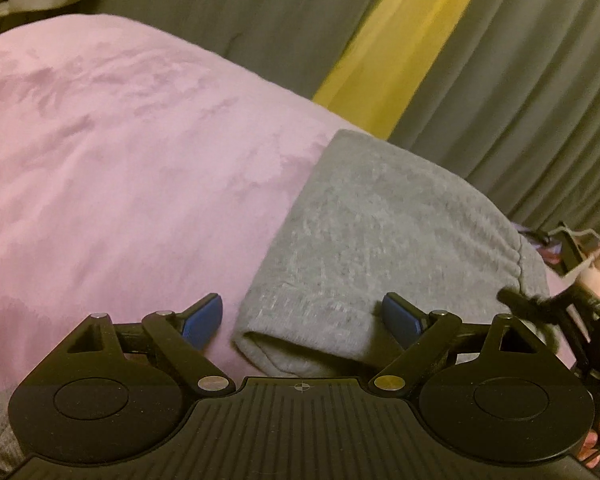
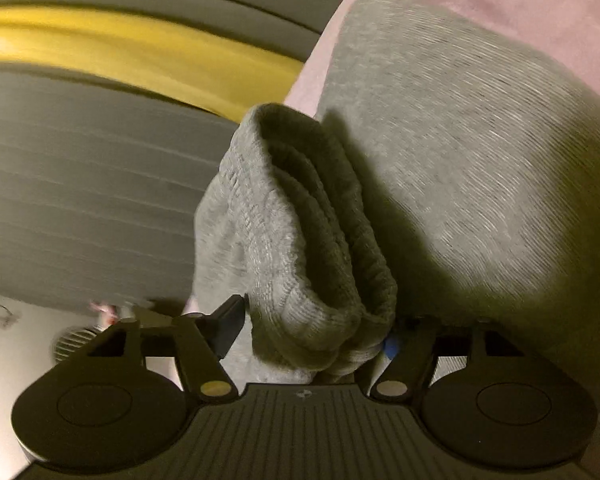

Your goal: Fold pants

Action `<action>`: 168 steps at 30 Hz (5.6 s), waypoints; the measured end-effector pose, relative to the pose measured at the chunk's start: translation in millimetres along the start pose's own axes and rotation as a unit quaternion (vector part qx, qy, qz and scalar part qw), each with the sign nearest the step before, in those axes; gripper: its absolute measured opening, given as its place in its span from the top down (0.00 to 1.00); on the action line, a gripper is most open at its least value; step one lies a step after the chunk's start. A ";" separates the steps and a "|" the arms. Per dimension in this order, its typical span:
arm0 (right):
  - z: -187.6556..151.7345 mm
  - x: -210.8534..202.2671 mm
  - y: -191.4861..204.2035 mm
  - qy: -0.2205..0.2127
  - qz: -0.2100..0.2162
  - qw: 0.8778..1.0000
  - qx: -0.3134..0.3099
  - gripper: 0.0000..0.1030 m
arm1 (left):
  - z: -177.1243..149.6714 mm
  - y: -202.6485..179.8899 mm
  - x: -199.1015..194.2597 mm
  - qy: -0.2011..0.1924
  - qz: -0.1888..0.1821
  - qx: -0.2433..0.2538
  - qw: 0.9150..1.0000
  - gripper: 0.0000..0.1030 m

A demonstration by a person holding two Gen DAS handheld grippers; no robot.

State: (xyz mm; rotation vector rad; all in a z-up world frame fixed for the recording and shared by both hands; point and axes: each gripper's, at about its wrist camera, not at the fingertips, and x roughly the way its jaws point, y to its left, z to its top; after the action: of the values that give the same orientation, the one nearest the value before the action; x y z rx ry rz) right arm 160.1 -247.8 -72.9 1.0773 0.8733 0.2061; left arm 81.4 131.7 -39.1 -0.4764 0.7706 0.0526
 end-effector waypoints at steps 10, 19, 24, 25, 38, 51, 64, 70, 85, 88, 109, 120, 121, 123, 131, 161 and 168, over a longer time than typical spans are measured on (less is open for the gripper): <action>4.6 -54.5 76.5 -0.080 0.023 0.989 -0.124 0.58 | -2.2 3.7 -14.7 -0.032 -0.033 -0.009 0.999 0.11; 16.2 -82.2 90.1 -0.109 0.033 0.984 -0.134 0.58 | -21.4 -42.8 -15.5 0.006 -0.098 0.136 0.986 0.09; 7.9 -83.5 95.7 -0.108 0.046 0.982 -0.148 0.58 | -29.0 -57.7 11.7 0.043 -0.012 0.159 0.986 0.10; 7.7 -84.0 97.2 -0.108 0.049 0.982 -0.149 0.58 | -28.8 -55.9 13.9 0.043 0.001 0.153 0.987 0.12; 11.9 -95.2 70.8 -0.107 0.018 0.985 -0.136 0.58 | -12.1 -22.7 14.8 0.029 0.033 0.057 0.997 0.33; 6.3 -95.1 33.2 -0.094 -0.022 0.987 -0.132 0.58 | -8.4 -22.5 19.9 0.033 0.039 0.056 0.997 0.32; 16.1 -90.0 -7.4 -0.058 -0.133 0.974 -0.171 0.39 | -5.3 -16.5 -0.6 -0.001 0.033 0.032 0.999 0.32; 26.2 -121.3 -30.5 -0.078 -0.100 0.987 -0.101 0.30 | -8.7 -21.8 -31.5 -0.070 -0.017 0.051 0.996 0.30; 19.1 -84.4 -51.4 0.034 -0.016 0.999 0.012 0.16 | -11.0 -29.0 -50.5 -0.139 0.026 0.061 0.988 0.07; 21.6 -75.5 -46.5 0.023 -0.020 0.999 0.010 0.18 | -11.4 -38.0 -14.0 -0.044 0.043 0.081 0.995 0.07; 35.9 -101.7 2.4 -0.068 0.044 0.996 -0.045 0.62 | -9.7 -29.3 -7.5 -0.041 0.039 0.041 0.998 0.07; 42.8 -103.8 -14.8 -0.098 -0.130 0.977 -0.140 0.53 | -3.8 -26.8 2.4 -0.008 0.015 0.058 0.998 0.06; 45.2 -106.9 -15.4 -0.106 -0.139 0.974 -0.144 0.39 | -1.3 -26.9 4.9 0.002 0.010 0.064 0.998 0.06; 50.8 -108.8 -18.5 -0.100 -0.138 0.975 -0.143 0.22 | 2.8 -29.2 8.4 0.012 -0.003 0.080 0.997 0.05; 62.5 -66.3 -37.4 0.026 -0.089 0.989 -0.115 0.10 | 29.7 -45.7 48.6 0.078 -0.076 0.143 0.984 0.05; 62.9 -49.8 30.5 -0.019 -0.051 0.968 -0.246 0.49 | 66.4 -88.1 90.6 0.085 -0.214 0.123 0.965 0.73; 90.1 -65.5 52.2 -0.086 -0.084 0.953 -0.277 0.37 | 85.7 -109.1 89.2 0.025 -0.170 0.099 0.980 0.47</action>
State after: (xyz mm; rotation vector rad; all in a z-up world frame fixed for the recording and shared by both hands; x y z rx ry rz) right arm 193.9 -319.1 21.4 0.4852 0.6860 0.1960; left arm 225.8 60.1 -3.9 -0.4141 0.7262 -0.3532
